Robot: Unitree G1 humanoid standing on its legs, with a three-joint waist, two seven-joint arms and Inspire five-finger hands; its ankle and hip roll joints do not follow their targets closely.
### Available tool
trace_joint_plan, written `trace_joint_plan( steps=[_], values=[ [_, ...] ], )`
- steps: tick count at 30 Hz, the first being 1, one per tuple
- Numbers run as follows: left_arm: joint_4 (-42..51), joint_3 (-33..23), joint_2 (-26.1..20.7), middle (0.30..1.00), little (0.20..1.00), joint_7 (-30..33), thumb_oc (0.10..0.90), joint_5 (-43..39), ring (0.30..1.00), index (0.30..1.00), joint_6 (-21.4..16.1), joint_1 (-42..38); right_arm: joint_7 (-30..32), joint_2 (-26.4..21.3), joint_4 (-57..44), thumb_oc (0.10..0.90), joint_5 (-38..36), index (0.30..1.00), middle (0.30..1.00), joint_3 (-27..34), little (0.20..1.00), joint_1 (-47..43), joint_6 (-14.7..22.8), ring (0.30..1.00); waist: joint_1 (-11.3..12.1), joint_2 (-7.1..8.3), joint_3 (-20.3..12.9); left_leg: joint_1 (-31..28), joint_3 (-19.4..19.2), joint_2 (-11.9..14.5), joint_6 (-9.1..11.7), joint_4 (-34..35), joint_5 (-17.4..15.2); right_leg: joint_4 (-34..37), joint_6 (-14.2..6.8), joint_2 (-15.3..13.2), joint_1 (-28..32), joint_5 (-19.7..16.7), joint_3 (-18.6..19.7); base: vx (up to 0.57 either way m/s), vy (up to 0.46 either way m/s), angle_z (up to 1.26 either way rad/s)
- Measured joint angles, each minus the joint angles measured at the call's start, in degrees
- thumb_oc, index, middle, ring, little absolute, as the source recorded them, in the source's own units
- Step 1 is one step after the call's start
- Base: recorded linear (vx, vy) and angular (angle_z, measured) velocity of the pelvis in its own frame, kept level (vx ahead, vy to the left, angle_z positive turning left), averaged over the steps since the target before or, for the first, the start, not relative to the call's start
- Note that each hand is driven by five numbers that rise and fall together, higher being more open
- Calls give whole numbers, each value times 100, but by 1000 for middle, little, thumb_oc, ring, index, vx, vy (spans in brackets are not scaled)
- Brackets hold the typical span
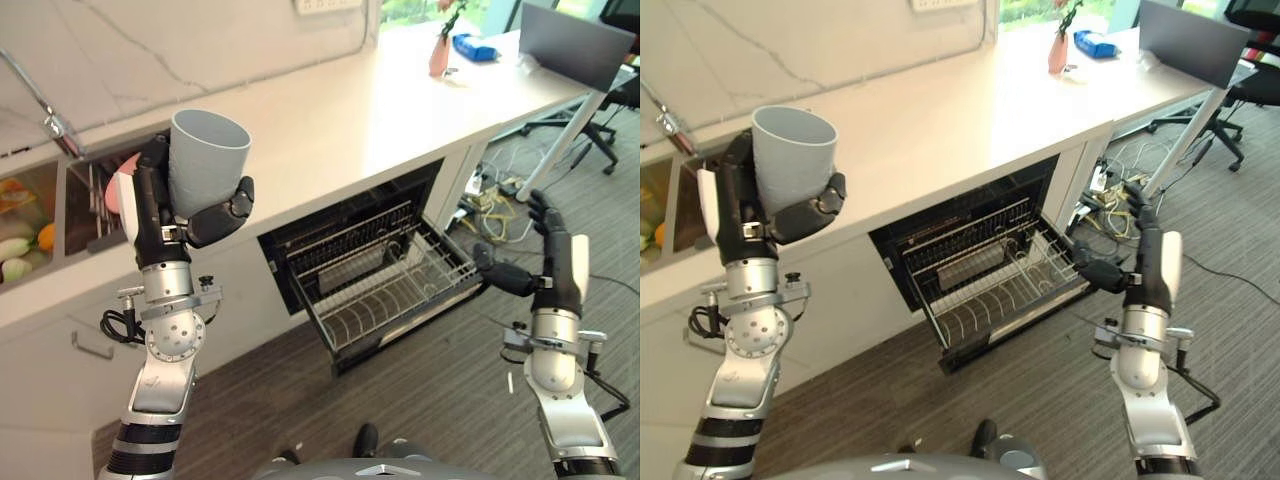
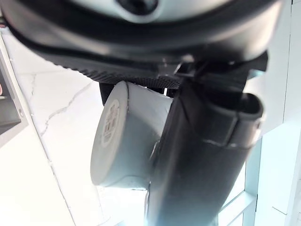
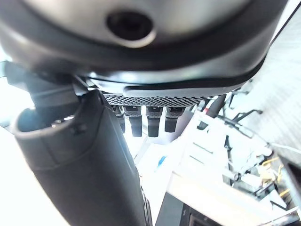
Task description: Place the dishes in the dishwasher.
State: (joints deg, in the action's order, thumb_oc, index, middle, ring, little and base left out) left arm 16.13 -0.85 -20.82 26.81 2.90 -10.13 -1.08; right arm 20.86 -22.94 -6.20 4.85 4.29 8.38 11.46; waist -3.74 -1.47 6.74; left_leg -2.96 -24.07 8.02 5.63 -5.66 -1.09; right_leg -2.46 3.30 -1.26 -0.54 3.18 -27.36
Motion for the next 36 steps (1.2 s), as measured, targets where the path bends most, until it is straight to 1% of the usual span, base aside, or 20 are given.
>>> trace_joint_plan(
  steps=[1, 3, 4, 5, 6, 7, 8, 10, 11, 13, 15, 16, 17, 19, 21, 23, 26, 30, 31, 36],
  values=[
    [0, 0, 0, 300, 300, 0, 400, 0, 300, 300, 0, 0, 0, 0, 0, 800, 0, 900, 900, 0, 900, 0, 0, 900, 0, 0, 0, 0, 0, 0, 0, 0, 0, 0, 0, 0, 0, 0, 0, -46, -85, 7],
    [-35, 55, 10, 300, 300, -35, 400, -10, 300, 300, -11, -10, -276, -37, -126, 800, -195, 900, 900, -305, 900, -116, 97, 900, 84, 31, -4, 269, 127, -20, 81, -587, 49, 81, 65, -126, 73, -47, -17, -94, 5, 6],
    [-55, 41, 12, 300, 300, -69, 400, -33, 300, 300, -12, -13, -413, -79, -121, 800, -310, 900, 900, -538, 900, -245, 91, 900, 157, 77, 24, 499, 324, -55, 155, -1155, 77, 82, 91, -192, 60, -66, 51, -87, 179, -24],
    [-53, 18, 13, 300, 300, -62, 400, -88, 300, 300, -28, -12, -493, -148, -97, 800, -378, 900, 900, -810, 900, -448, 61, 900, 268, 155, 69, 877, 782, -38, 393, -1940, 202, 89, 92, -281, 59, -65, 183, -29, 200, -62],
    [-72, 22, 19, 300, 300, -55, 400, -121, 300, 300, -54, -3, -627, -283, -68, 800, -406, 900, 900, -1085, 900, -665, 63, 900, 425, 206, 125, 1105, 1299, -70, 696, -2114, 99, 92, 53, -371, 101, -91, 368, -4, 201, -49],
    [-98, 59, 32, 300, 300, -110, 400, -120, 300, 300, -56, -38, -843, -255, -87, 800, -430, 900, 900, -1123, 900, -757, 73, 900, 382, 158, 115, 1077, 1331, 210, 843, -1603, 24, 54, 4, -342, 158, -113, 324, 57, 176, -25],
    [-60, 63, 41, 300, 300, -142, 400, -118, 300, 300, -84, -32, -866, -214, -145, 800, -564, 900, 900, -1180, 900, -821, 71, 900, 348, 153, 112, 810, 1119, 553, 712, -493, 201, 40, -15, -298, 226, -101, 255, 49, 116, 4],
    [-37, 105, 41, 300, 300, -148, 400, -119, 300, 300, -165, -74, -896, -185, -224, 800, -845, 900, 900, -1082, 900, -903, 138, 900, 336, 127, 104, 703, 1056, 863, 641, 160, 686, 145, -124, -308, 377, -1, 250, 48, 219, -18],
    [-37, 164, 41, 300, 300, -148, 400, -119, 300, 300, -179, -75, -893, -217, -248, 800, -911, 900, 900, -1019, 900, -899, 144, 900, 326, 83, 82, 694, 1051, 851, 561, 300, 818, 167, -151, -334, 389, 26, 235, 49, 242, -13],
    [-37, 320, 47, 300, 300, -271, 400, -114, 300, 300, -180, -105, -908, -394, -273, 800, -952, 900, 900, -861, 900, -950, 137, 900, 144, -131, 76, 538, 717, 744, 428, 639, 998, 243, -291, -408, 537, 23, 117, 43, 109, 7],
    [-38, 524, 36, 300, 300, -405, 400, -108, 300, 300, -184, -185, -941, -470, -335, 800, -1167, 900, 900, -769, 900, -966, 158, 900, -17, -404, -7, 163, 568, 496, 326, 950, 1331, 242, -564, -419, 733, 42, 129, 3, 61, 17],
    [-29, 647, -16, 300, 300, -472, 400, -99, 300, 300, -204, -350, -941, -276, -366, 800, -1391, 900, 900, -765, 900, -946, 215, 900, -100, -285, -14, 62, 573, 308, 215, 1091, 1197, 190, -746, -619, 760, 70, 64, -4, 87, 19],
    [-28, 699, -47, 300, 300, -450, 400, -90, 300, 300, -171, -447, -1017, -14, -432, 800, -1696, 900, 900, -799, 900, -963, 215, 900, -62, -167, -22, 69, 572, 156, 179, 1091, 1174, 219, -838, -763, 749, 9, 81, -17, 96, 19],
    [-29, 852, -171, 300, 300, -445, 400, -47, 300, 300, -139, -654, -1098, 341, -589, 800, -2202, 900, 900, -1048, 900, -1055, 222, 900, 20, -100, -14, 71, 568, -36, 48, 1091, 1090, 220, -947, -940, 755, -57, 78, 7, 58, 5],
    [-28, 945, -363, 300, 300, -477, 400, 86, 300, 300, -111, -964, -1320, 230, -646, 800, -2577, 900, 900, -1378, 900, -1354, 219, 900, 125, -67, -12, 72, 561, -190, -52, 1091, 1016, 258, -1048, -1087, 773, -116, 75, -1, 47, 8],
    [-29, 958, -417, 300, 300, -477, 400, 183, 300, 300, -104, -1202, -1418, 229, -709, 800, -2754, 900, 900, -1464, 900, -1574, 231, 900, 229, -24, -10, 74, 556, -232, -57, 1091, 1013, 264, -1083, -1133, 775, -137, 76, 0, 17, 2],
    [-33, 988, -501, 300, 300, -431, 400, 228, 300, 300, -64, -1445, -1411, 232, -764, 800, -3061, 900, 900, -1554, 900, -1903, 231, 900, 245, 11, -10, 67, 524, -223, -71, 1092, 997, 273, -1086, -1143, 764, -139, 97, 9, 7, -2],
    [-190, 1376, -517, 300, 300, -425, 400, 269, 300, 300, -37, -2202, -1363, 276, -948, 800, -3553, 900, 900, -1773, 900, -2431, 254, 900, 164, 30, -37, -35, 361, -169, -45, 1092, 877, 284, -1102, -1069, 744, -155, 304, 19, 13, -22],
    [-242, 1499, -521, 300, 300, -476, 400, 354, 300, 300, -38, -2394, -1398, 282, -1000, 800, -3600, 900, 900, -1808, 900, -2518, 257, 900, 81, 42, -48, -36, 337, -147, -38, 1092, 863, 290, -1108, -1072, 735, -163, 318, 34, -1, -12],
    [-374, 1711, -507, 300, 300, -523, 400, 454, 300, 300, -35, -2685, -1422, 349, -1084, 800, -3837, 900, 900, -1980, 900, -2641, 300, 900, -49, -37, -108, -64, 212, -159, -43, 1092, 823, 398, -1112, -1068, 684, -293, 486, 22, -5, -21]
  ],
)
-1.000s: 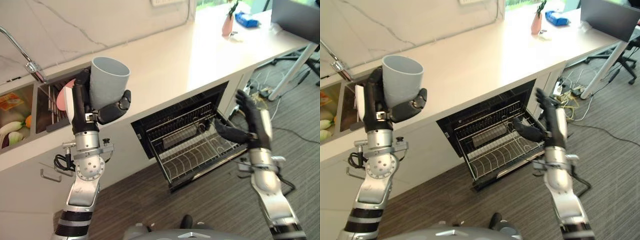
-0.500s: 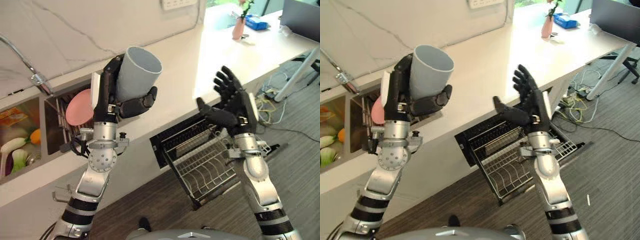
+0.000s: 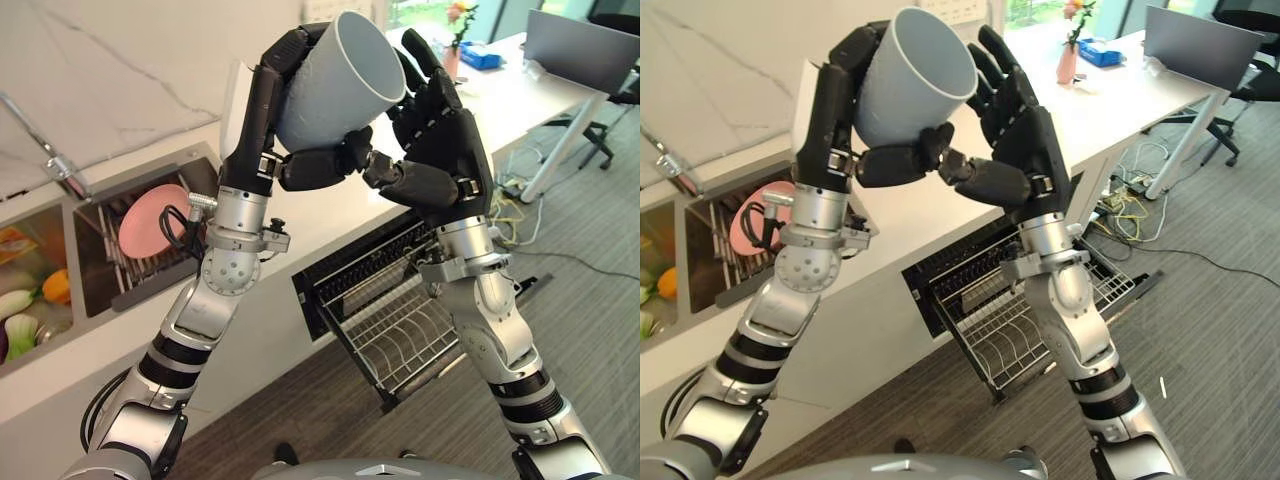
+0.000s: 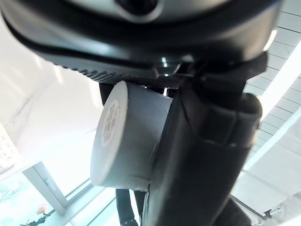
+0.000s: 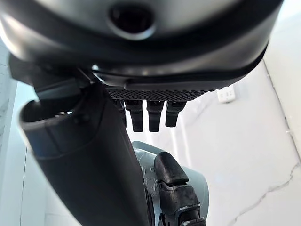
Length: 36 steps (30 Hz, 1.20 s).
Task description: Place the dishes in the dishwasher.
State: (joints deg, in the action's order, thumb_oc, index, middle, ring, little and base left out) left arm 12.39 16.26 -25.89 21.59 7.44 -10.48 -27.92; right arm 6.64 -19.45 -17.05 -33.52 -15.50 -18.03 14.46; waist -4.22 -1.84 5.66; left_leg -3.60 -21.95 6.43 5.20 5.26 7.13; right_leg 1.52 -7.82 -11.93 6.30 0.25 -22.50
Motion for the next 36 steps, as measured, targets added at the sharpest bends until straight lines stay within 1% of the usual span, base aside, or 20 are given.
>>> trace_joint_plan(
  steps=[2, 3, 4, 5, 11, 15, 18, 19, 20, 21, 24, 28, 31, 32, 33, 36],
  values=[
    [-233, 88, 10, 300, 300, -6, 400, 7, 300, 300, 4, -81, 24, 14, 4, 800, -170, 900, 900, -62, 900, 0, -1, 900, -22, -97, -62, -7, -16, 0, 0, 0, 0, 0, 1, 12, -2, -1, 14, 6, -9, -2],
    [-233, 88, 10, 300, 300, -6, 400, 7, 300, 300, 4, -81, 24, 14, 4, 800, -170, 900, 900, -62, 900, 0, -1, 900, -22, -97, -62, -7, -16, 0, 0, 0, 0, 0, 1, 12, -2, -1, 14, 0, -9, -5],
    [-424, 173, 48, 300, 300, -17, 400, 41, 300, 300, 33, -81, 27, 26, 4, 800, -254, 900, 900, -161, 900, -2, 0, 900, -8, -152, -98, -27, -50, 4, 0, 0, 0, 1, 2, 16, 1, -1, 37, 0, -1, -9],
    [-542, 182, 97, 300, 300, 12, 400, 83, 300, 300, 67, -82, 37, 26, 38, 800, -278, 900, 900, -248, 900, -1, -14, 900, -5, -173, -111, -39, -75, 10, 0, 0, 0, 1, 2, 21, 0, -1, 59, 5, -13, -11],
    [-615, 257, 149, 300, 300, -20, 400, 231, 300, 300, 104, -82, 34, -48, 65, 800, -382, 900, 900, -318, 900, -1, -29, 900, -20, -178, -115, -39, -86, 14, 0, 0, 0, 16, 3, 29, 3, -1, 68, 2, -3, -1],
    [-708, 303, 162, 300, 300, -52, 400, 231, 300, 300, 105, -79, 34, 17, 145, 800, -596, 900, 900, -380, 900, -1, -38, 900, -7, -177, -115, -57, -84, 13, -1, 0, 1, 32, 3, 30, 35, -2, 56, 0, 0, 0],
    [-710, 401, 169, 300, 300, -112, 400, 247, 300, 300, 117, -50, 48, 131, 209, 800, -730, 900, 900, -390, 900, -2, -35, 900, 62, -174, -116, -104, -82, 14, -1, 0, 1, 51, 3, 36, 85, -1, 51, 0, 0, 0],
    [-710, 480, 183, 300, 300, -75, 400, 251, 300, 300, 132, -43, 105, 239, 234, 728, -791, 792, 792, -393, 792, -2, -32, 792, 80, -169, -119, -109, -78, 18, -1, 0, 0, 57, 5, 44, 104, -1, 40, 0, 0, 0],
    [-711, 505, 184, 300, 300, -70, 400, 286, 300, 300, 161, -42, 137, 304, 257, 420, -852, 331, 331, -394, 331, -2, -32, 331, 94, -166, -121, -109, -74, 24, -1, 0, 0, 58, 5, 51, 109, 0, 34, -4, 0, 11],
    [-745, 576, 190, 300, 300, -70, 400, 437, 300, 300, 221, -42, 281, 460, 317, 400, -949, 300, 300, -433, 300, -2, -28, 300, 104, -159, -123, -124, -34, 22, -1, 0, 1, 79, 6, 56, 170, -1, -18, -19, 1, 14],
    [-811, 593, 197, 300, 300, -76, 400, 566, 300, 300, 257, -40, 492, 620, 376, 400, -1158, 300, 300, -551, 300, -2, 23, 300, 114, -136, -137, -126, 36, 21, -1, 0, 0, 87, 8, 56, 206, 0, -68, 2, -3, 12],
    [-823, 600, 232, 300, 300, -90, 400, 680, 300, 300, 323, 75, 681, 673, 452, 400, -1286, 300, 300, -657, 300, -1, 32, 300, 235, -46, -190, -122, 62, 15, -1, 1, 0, 109, 7, 55, 234, 0, -101, 1, -2, 5],
    [-820, 598, 210, 300, 300, -97, 400, 688, 300, 300, 336, 100, 736, 680, 458, 400, -1311, 300, 300, -679, 300, -1, 32, 300, 314, -25, -204, -113, 120, 14, -1, 1, 0, 132, 7, 60, 281, 0, -165, 5, 0, 12],
    [-804, 578, 188, 382, 382, -98, 455, 690, 382, 382, 325, 149, 738, 667, 458, 400, -1357, 300, 300, -701, 300, 0, 32, 300, 331, -20, -215, -91, 164, 14, -1, 1, 0, 133, 7, 58, 286, 0, -202, -1, 4, 15],
    [-795, 572, 184, 900, 900, -96, 800, 691, 900, 900, 304, 200, 738, 656, 458, 400, -1395, 300, 300, -736, 300, 11, 30, 300, 327, -11, -225, -72, 194, 16, -1, 1, 0, 134, 7, 57, 282, 0, -232, -5, 1, 15],
    [-823, 611, 195, 900, 900, -108, 800, 745, 900, 900, 314, 308, 779, 661, 475, 400, -1725, 300, 300, -787, 300, 77, 32, 300, 364, 24, -245, -25, 214, 15, -1, 1, 0, 134, 7, 55, 267, 0, -281, -3, -1, 9]
  ],
)
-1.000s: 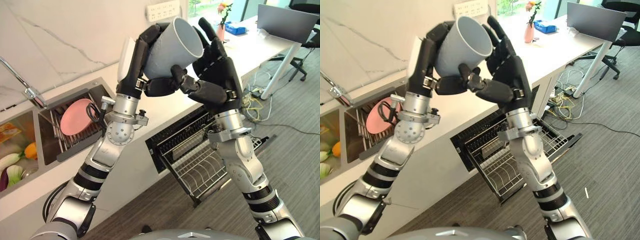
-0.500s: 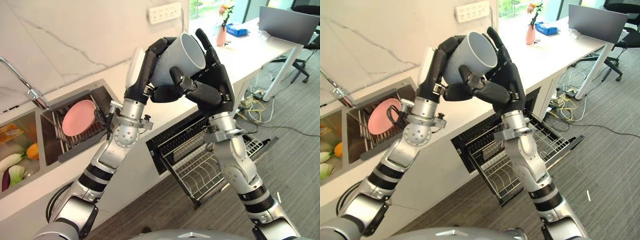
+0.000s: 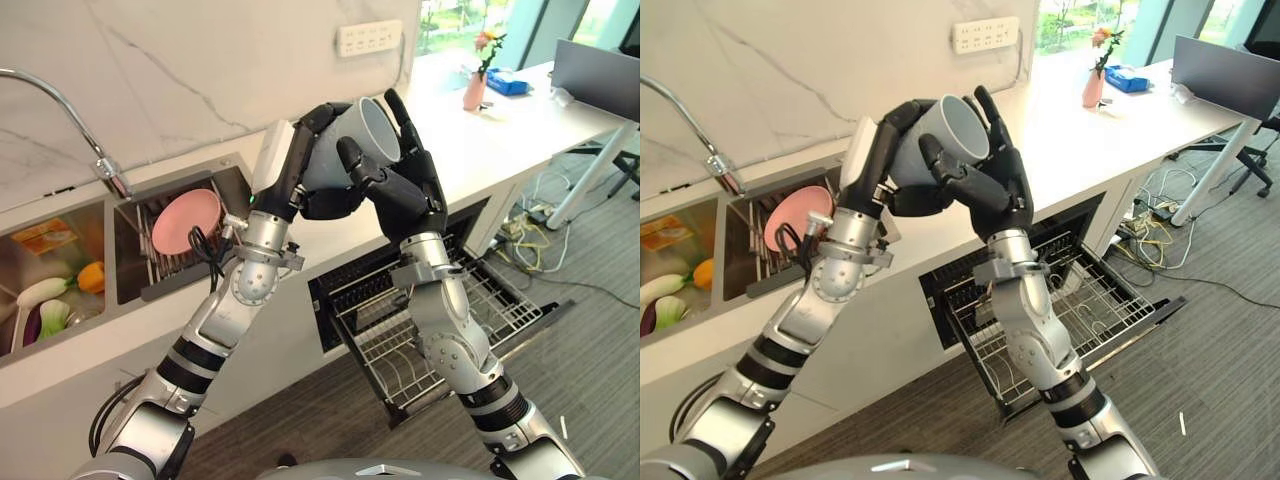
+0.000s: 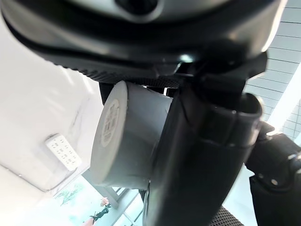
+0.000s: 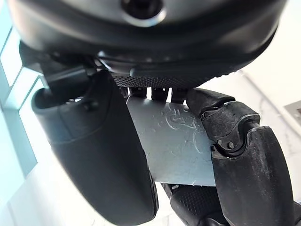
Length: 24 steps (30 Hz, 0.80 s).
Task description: Place the dishes in the dishwasher.
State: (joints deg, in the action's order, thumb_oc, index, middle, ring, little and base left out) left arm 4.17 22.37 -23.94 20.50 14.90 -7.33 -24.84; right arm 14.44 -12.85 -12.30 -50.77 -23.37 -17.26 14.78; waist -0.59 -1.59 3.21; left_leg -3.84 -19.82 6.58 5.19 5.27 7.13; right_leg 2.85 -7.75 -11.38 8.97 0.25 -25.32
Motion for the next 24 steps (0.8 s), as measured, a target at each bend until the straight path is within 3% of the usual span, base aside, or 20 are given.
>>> trace_joint_plan(
  steps=[2, 3, 4, 5, 6, 14, 15, 16, 24],
  values=[
    [12, 63, -6, 900, 900, -5, 800, 91, 900, 900, -2, 12, 8, -14, 0, 400, -117, 300, 300, 49, 300, 0, 3, 300, 7, 8, -5, -2, 0, -15, -6, 0, -4, 0, -4, -6, 4, -2, -3, -1, 4, 2],
    [30, 97, -21, 789, 789, -31, 726, 110, 789, 789, -10, 12, 9, -15, 0, 400, -111, 300, 300, 109, 300, -1, 11, 300, 6, 11, -7, -2, 0, -16, -6, 0, -4, 0, -4, -8, 4, -2, -3, 0, 0, 0],
    [30, 97, -21, 789, 789, -31, 726, 110, 789, 789, -10, 12, 9, -15, 0, 400, -111, 300, 300, 109, 300, -1, 11, 300, 6, 11, -7, -2, 0, -16, -6, 0, -4, 0, -4, -8, 4, -2, -3, 0, 0, 0],
    [63, 149, -25, 302, 302, -84, 402, 112, 302, 302, -15, 19, 25, -22, 0, 400, -101, 300, 300, 188, 300, -1, 28, 300, 6, 12, -8, -2, -2, -15, -6, 0, -4, 0, -4, -12, 3, -2, -1, 0, 0, 0],
    [84, 164, -16, 300, 300, -108, 400, 116, 300, 300, -17, 26, 45, -52, 1, 400, -100, 300, 300, 204, 300, -1, 36, 300, 4, 11, -8, -2, -4, -13, -6, 0, -4, 0, -4, -12, 1, -2, 3, 0, 0, 0],
    [81, 93, 8, 300, 300, -13, 400, 139, 300, 300, 7, 27, 112, -50, -1, 400, -65, 300, 300, 90, 300, 0, 51, 300, -100, 8, -10, -13, -21, -7, -6, 0, -4, 24, -3, -6, 1, -2, 29, -2, 1, -1],
    [81, 90, 9, 782, 782, -12, 722, 137, 782, 782, 10, 27, 115, -47, -1, 400, -64, 300, 300, 82, 300, 0, 51, 300, -100, 8, -10, -13, -23, -9, -6, 0, -4, 27, -4, -8, 1, -2, 29, 0, 0, 0],
    [82, 90, 10, 900, 900, -12, 800, 135, 900, 900, 12, 27, 119, -41, -1, 400, -54, 300, 300, 82, 300, 0, 51, 300, -100, 8, -10, -15, -23, -10, -6, -1, -3, 31, -3, -8, 2, -2, 29, 0, 0, 0],
    [132, 171, 71, 900, 900, -212, 800, -21, 900, 900, -17, 173, 294, -72, 0, 400, 23, 300, 300, 165, 300, 0, 51, 300, -105, 6, -9, -34, -39, -8, -6, -1, -4, 40, -3, -9, 7, -2, 50, 0, 0, 0]
  ],
)
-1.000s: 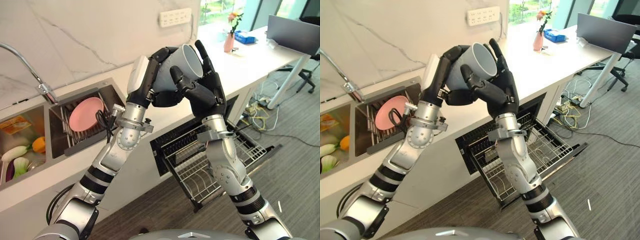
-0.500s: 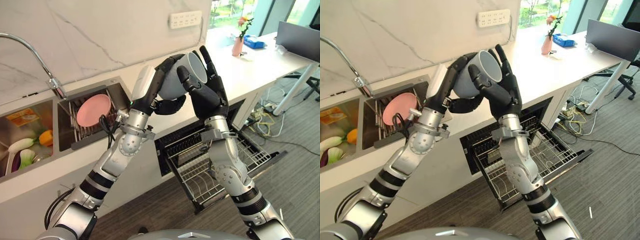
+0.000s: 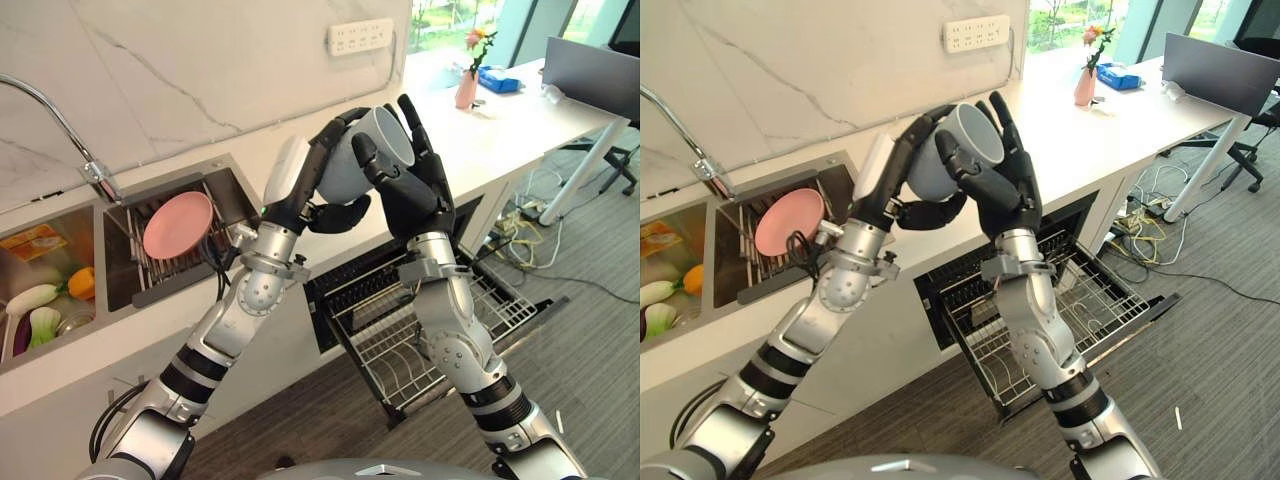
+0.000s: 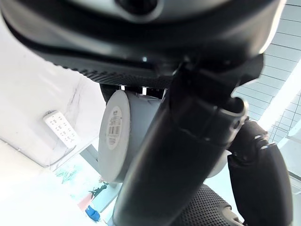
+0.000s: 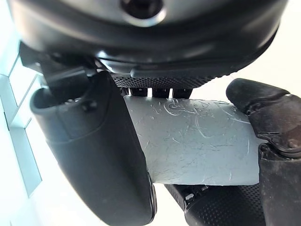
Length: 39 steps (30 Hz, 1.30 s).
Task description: Place the dishes in the dishwasher.
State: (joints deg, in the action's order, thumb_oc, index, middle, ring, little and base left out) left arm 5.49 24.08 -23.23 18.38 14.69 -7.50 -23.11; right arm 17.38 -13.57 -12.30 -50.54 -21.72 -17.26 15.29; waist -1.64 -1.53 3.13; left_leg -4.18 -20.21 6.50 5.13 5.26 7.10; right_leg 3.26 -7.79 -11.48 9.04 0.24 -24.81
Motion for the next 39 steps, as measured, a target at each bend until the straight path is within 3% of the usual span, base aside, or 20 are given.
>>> trace_joint_plan(
  steps=[8, 13, 15, 21, 30, 36, 39],
  values=[
    [111, 0, 57, 900, 900, -60, 800, -71, 900, 900, -9, 82, 116, 31, 0, 400, 210, 300, 300, 77, 300, -1, 1, 300, -7, -10, 6, -32, -28, 1, 0, 0, 0, 1, 0, -3, 13, 0, 22, -2, -1, -1],
    [232, 61, 96, 900, 900, -148, 800, -119, 900, 900, -213, 260, 232, 185, -1, 400, 211, 300, 300, 338, 300, -3, 68, 300, 20, -20, 12, -69, -104, 5, 0, 0, 0, 5, -1, -2, 20, 0, 58, -7, -7, -4],
    [195, 110, 103, 900, 900, -201, 800, -137, 900, 900, -68, 437, 233, 243, -70, 400, 213, 300, 300, 507, 300, -23, 364, 300, 7, -32, 13, -78, -107, 5, 0, 0, 0, 10, -1, -2, 18, 0, 81, 0, -8, -4],
    [117, 106, 100, 900, 900, -249, 800, -306, 900, 900, 63, 784, 274, 259, -206, 400, 212, 300, 300, 713, 300, -47, 582, 300, 26, -68, 35, -75, -103, 3, 0, 0, 0, 20, 0, -3, 24, 0, 76, 0, 0, 0],
    [108, 106, 103, 900, 900, -271, 800, -580, 900, 900, 68, 820, 322, 227, -219, 400, 235, 300, 300, 893, 300, -48, 598, 300, 16, -74, 40, -76, -72, -4, 1, 1, -1, 73, -2, 5, 92, 1, -2, 6, 2, 3],
    [223, 96, 95, 900, 900, -535, 800, -1314, 900, 900, 68, 831, 559, -123, -238, 400, 864, 300, 300, 1862, 300, -59, 612, 300, 46, -67, 64, -72, -67, -18, 25, 1, -18, 94, -4, -2, 101, 0, -13, -2, 4, 2],
    [569, 96, 96, 900, 900, -791, 800, -1968, 900, 900, 72, 827, 590, -629, -233, 400, 1307, 300, 300, 2313, 300, 18, 565, 300, -77, -7, 146, -67, -68, -33, 25, 1, -18, 102, -5, -1, 90, -2, -6, 0, 0, 0]
  ],
)
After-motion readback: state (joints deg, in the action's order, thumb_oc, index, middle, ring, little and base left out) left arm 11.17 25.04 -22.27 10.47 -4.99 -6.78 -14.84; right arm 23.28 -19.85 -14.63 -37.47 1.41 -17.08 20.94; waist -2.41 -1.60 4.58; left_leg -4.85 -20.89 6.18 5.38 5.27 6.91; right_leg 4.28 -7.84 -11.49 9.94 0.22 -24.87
